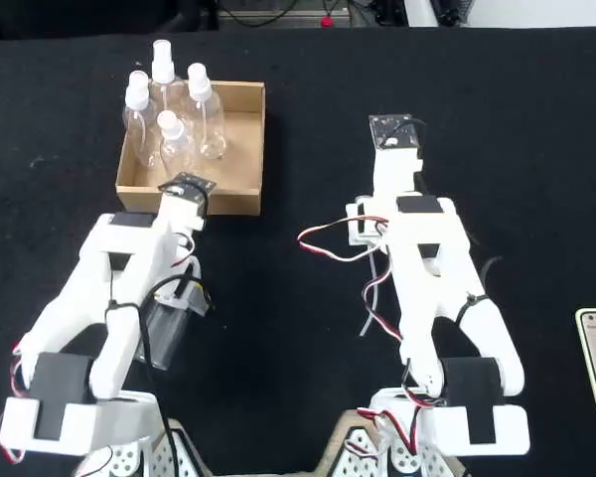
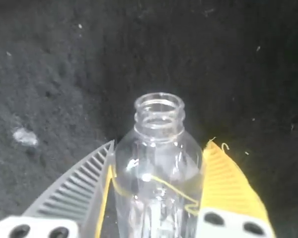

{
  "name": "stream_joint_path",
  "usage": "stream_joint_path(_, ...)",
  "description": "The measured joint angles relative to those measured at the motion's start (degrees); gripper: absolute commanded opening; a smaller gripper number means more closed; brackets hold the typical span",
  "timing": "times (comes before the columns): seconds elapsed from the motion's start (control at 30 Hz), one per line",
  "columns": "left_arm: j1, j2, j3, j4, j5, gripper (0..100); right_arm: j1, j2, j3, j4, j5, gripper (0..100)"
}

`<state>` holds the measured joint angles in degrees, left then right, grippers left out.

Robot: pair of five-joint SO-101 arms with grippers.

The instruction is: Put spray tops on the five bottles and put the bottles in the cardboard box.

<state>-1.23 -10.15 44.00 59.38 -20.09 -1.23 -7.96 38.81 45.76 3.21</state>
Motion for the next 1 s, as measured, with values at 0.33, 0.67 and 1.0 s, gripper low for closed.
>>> stream_joint_path(0.33,0.5,-4.1,1.1,-0.3,-0.4,30,0.0,0.0,0.0,0.0,0.0,1.1)
stream_joint_path(0.67,0.8,-1.9,1.0,-1.5,-1.8,31,0.0,0.0,0.0,0.0,0.0,1.1)
stream_joint_path(1.0,0.8,-1.2,-0.1,-2.3,-1.1,31,0.0,0.0,0.0,0.0,0.0,1.1)
